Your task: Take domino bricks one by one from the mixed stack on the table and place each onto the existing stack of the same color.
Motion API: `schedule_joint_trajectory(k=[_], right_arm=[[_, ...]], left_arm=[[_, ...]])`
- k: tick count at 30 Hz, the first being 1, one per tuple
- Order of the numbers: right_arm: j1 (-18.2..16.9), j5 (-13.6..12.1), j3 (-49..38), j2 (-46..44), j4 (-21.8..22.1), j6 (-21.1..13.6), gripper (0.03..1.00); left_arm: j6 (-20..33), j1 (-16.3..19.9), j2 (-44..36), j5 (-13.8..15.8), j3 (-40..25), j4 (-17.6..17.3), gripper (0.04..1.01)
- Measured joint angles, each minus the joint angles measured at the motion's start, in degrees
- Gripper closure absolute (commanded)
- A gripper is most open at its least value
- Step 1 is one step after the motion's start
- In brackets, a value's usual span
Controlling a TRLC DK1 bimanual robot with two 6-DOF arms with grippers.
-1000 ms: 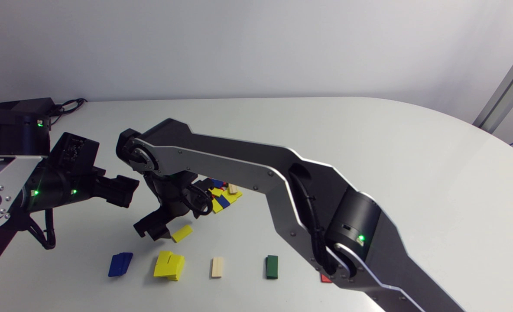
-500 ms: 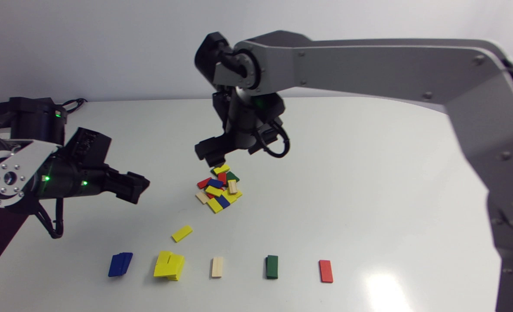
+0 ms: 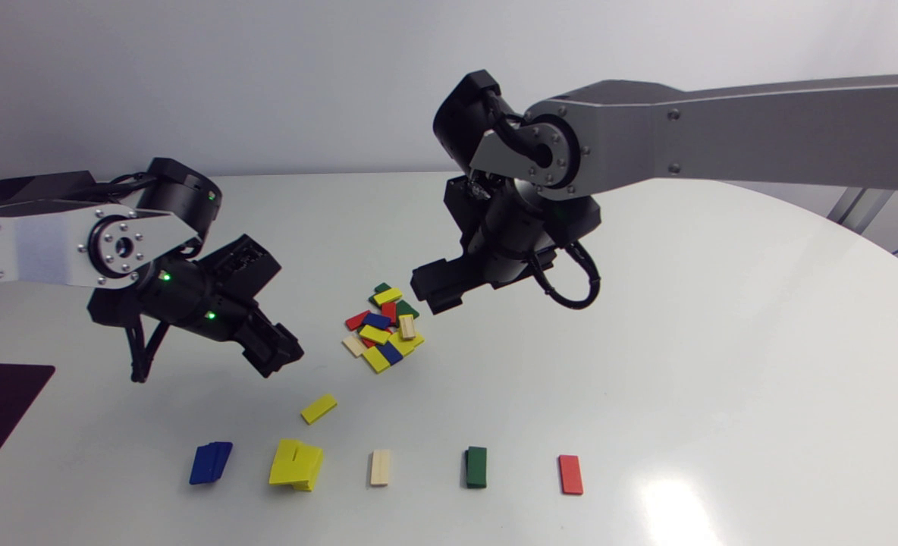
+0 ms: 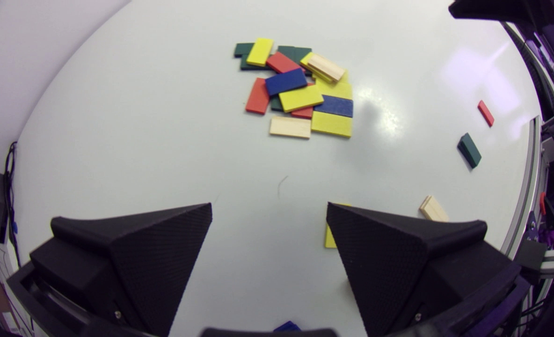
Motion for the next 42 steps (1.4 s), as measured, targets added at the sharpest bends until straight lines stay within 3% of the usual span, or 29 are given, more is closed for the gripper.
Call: schedule_joint_trajectory(k=[3,6,14,23,33,40,42], right_arm=[[-1.0,-0.6,-1.7,-1.6,0.2,-0.4,0.092],[-2.0,-0.8,-2.9,-3.5,0.5,-0.7,0.092],[-3.3,-2.2,-4.7,-6.3,1.2,-1.8,0.092],[-3.6,-2.5,-5.3,-7.1,1.2,-2.2,0.092],[-3.9,-3.0,-7.0,-8.6,1.4,-3.1,0.092],[-4.3,-3.3,-8.7,-9.7,1.8,-3.1,0.092],[-4.5,-3.3,-8.9,-9.7,2.1,-3.1,0.092]], left_arm=[[1.5,-2.7,2.1,0.0,0.1,-1.7,0.298],[2.8,-4.6,3.4,0.0,0.1,-2.8,0.298],[5.9,-4.9,6.1,-0.9,0.1,-5.4,0.308],[7.4,-6.1,8.5,-2.1,-1.0,-5.6,0.367],[7.3,-8.0,11.7,-3.3,-1.0,-4.7,0.370],[7.3,-8.5,12.9,-3.5,-0.5,-3.6,0.446],[7.3,-8.5,13.2,-3.5,-0.2,-3.4,0.544]])
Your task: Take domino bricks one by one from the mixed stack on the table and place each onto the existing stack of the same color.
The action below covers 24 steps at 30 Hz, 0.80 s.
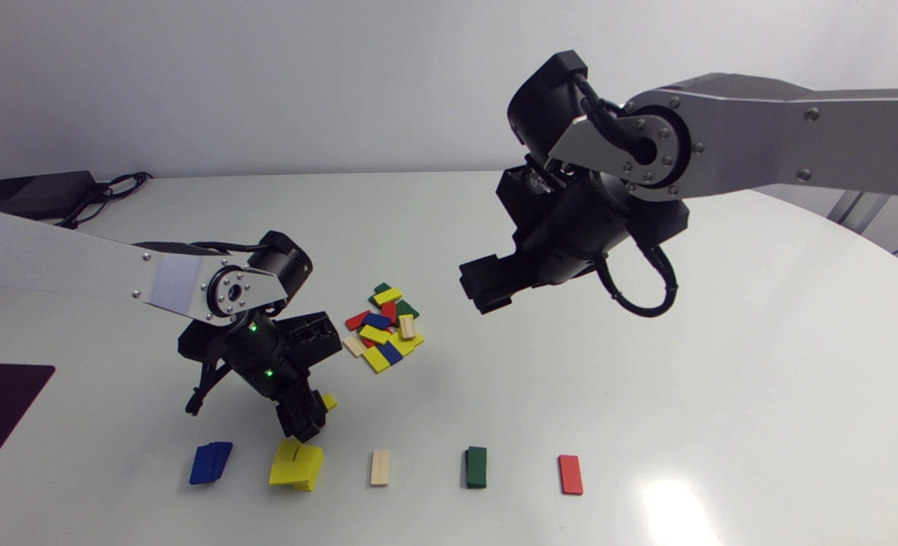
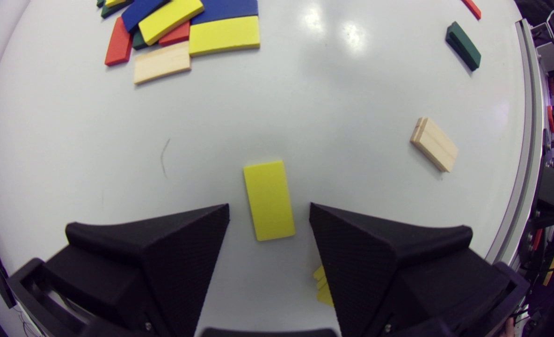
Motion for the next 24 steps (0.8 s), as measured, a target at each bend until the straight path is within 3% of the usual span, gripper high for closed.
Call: schedule_joint_trajectory(k=[12,24], right_arm=[[-0.3,-0.4,-0.3,-0.3,1.0,0.0,0.092],[-0.6,-0.4,-2.4,-0.6,2.3,0.0,0.092]], left_arm=[[0.0,0.0,0.4,0.5,0.3,1.6,0.702],[0.1,0.0,-1.4,2.0,-0.1,2.6,0.766]])
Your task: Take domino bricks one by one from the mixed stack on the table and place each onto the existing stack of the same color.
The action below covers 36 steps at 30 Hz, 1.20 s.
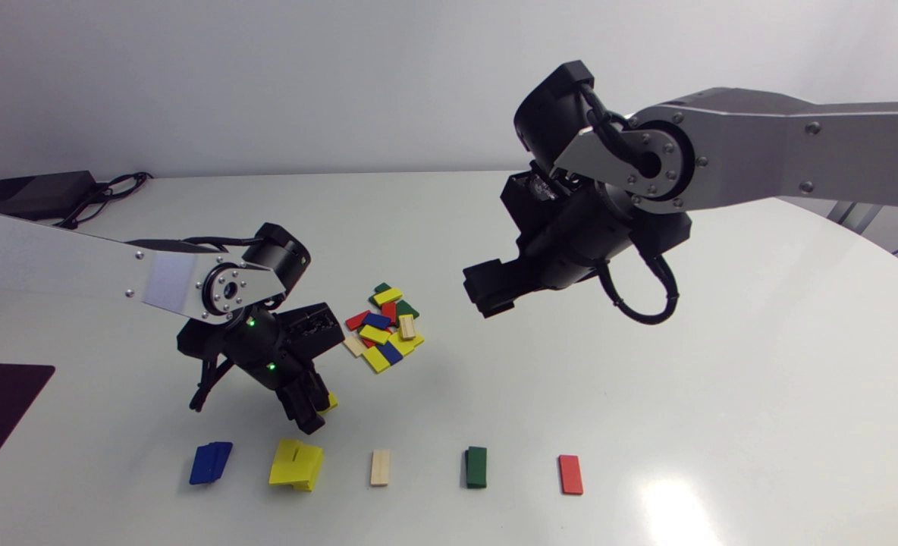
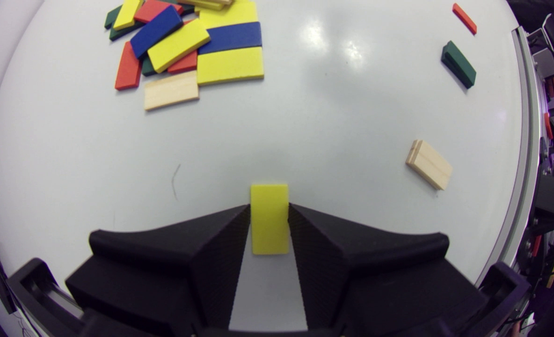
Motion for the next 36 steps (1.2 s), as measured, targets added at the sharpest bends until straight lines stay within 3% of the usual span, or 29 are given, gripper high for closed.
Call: schedule_joint_trajectory(k=[15,19,25,32,33,36], right_arm=[[-0.3,0.0,-1.4,-1.0,0.2,-0.2,0.092],[-0.3,0.0,-1.9,-1.3,0.4,-0.2,0.092],[-0.5,0.0,-2.0,-1.4,0.4,-0.4,0.092],[-0.9,0.0,-2.0,-1.5,0.4,-0.7,0.092],[-1.0,0.0,-2.0,-1.6,0.4,-0.9,0.092],[-1.0,0.0,-2.1,-1.6,0.4,-1.2,0.092]], left_arm=[[0.0,0.4,-0.1,0.0,-0.2,0.0,0.748],[0.0,0.5,-0.1,0.0,-0.2,-0.3,0.551],[0.0,0.7,-0.1,0.0,-0.2,-1.2,0.433],[0.2,2.0,2.5,0.0,1.3,-1.4,0.443],[0.2,2.1,2.7,0.0,1.6,-1.5,0.484],[0.2,2.2,3.5,0.0,2.4,-1.6,0.738]])
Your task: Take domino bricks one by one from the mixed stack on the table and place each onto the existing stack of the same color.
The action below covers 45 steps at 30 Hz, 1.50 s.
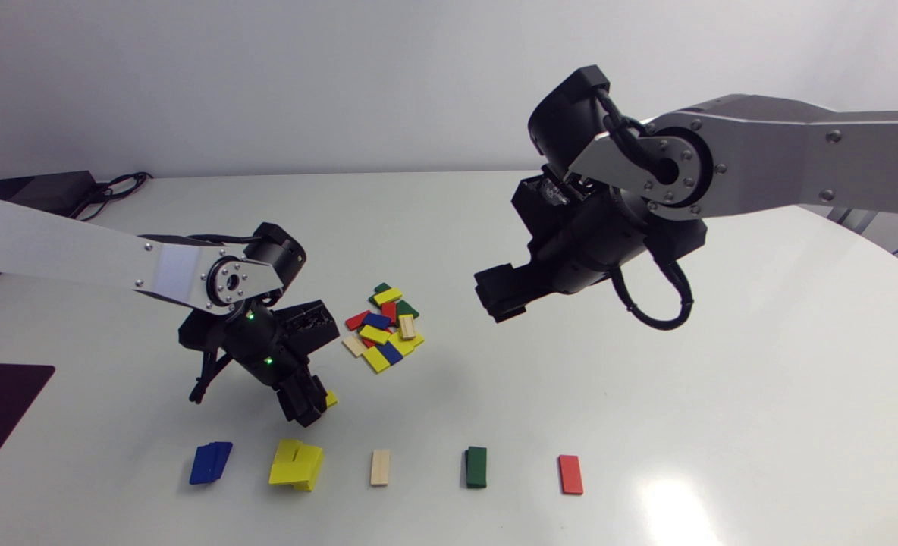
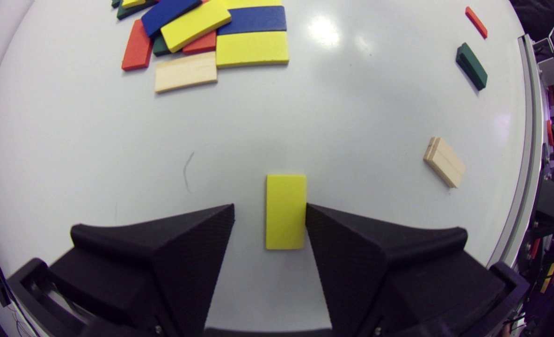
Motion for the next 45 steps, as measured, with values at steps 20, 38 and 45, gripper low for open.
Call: schedule_joint_trajectory(k=[20,38,45], right_arm=[[-0.8,-0.1,-2.2,0.0,2.1,0.0,0.092],[-0.7,-0.6,-4.0,-0.8,2.5,0.0,0.092],[-0.7,-0.6,-4.4,-1.1,2.8,0.0,0.092]], left_arm=[[3.9,-1.6,0.3,1.6,0.7,-1.7,0.808],[10.8,2.9,-17.8,2.0,4.9,-17.8,0.807],[11.3,-2.1,-26.7,2.0,-3.9,-18.6,0.805]])
